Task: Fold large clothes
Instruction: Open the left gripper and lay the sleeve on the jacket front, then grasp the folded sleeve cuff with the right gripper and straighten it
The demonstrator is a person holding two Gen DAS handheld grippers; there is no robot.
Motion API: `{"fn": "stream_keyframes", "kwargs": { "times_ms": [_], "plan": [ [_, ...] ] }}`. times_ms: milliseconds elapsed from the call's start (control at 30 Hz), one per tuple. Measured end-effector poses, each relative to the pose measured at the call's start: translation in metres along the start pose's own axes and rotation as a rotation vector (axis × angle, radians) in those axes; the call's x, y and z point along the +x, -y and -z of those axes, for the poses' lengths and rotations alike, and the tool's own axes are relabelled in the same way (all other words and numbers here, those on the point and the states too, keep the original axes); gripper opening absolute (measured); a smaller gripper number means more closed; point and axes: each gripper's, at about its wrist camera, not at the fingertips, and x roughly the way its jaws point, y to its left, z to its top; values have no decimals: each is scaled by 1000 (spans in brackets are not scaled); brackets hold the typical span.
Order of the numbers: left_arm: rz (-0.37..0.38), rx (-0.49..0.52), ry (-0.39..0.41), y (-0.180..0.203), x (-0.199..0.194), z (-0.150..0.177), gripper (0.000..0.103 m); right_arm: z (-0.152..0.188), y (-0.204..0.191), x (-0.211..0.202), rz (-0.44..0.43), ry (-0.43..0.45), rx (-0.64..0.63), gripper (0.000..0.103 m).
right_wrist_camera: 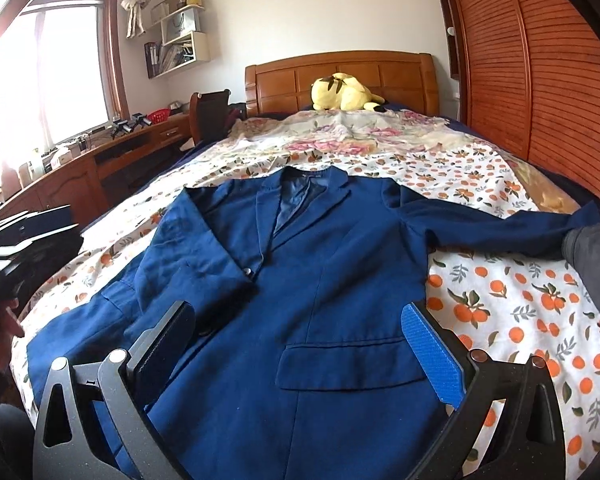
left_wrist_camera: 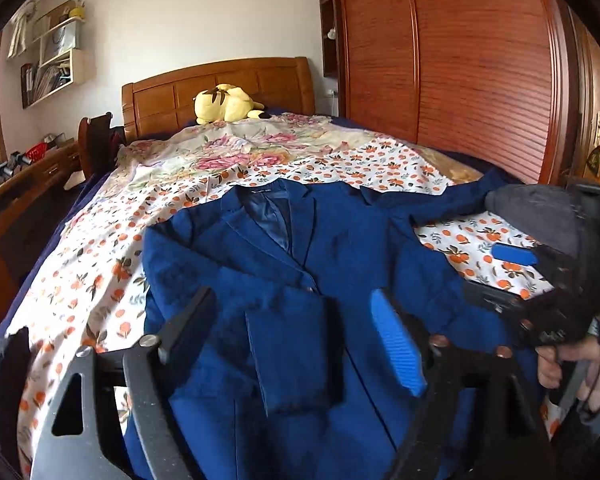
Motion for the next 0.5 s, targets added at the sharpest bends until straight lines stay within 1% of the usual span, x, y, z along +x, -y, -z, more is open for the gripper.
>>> {"fn": "stream_keyframes", "kwargs": {
  "times_ms": [133, 267, 500],
  "plan": [
    [-36, -19, 17, -10, -18, 16, 81, -1, -6, 1, -4, -9, 4, 103],
    [-62, -42, 21, -23, -35, 34, 81, 0, -16, 7, -3, -20, -18, 103],
    [-120, -75, 31, -53, -58, 68, 81, 1, -34, 32, -42, -70, -64, 101]
  ]
}}
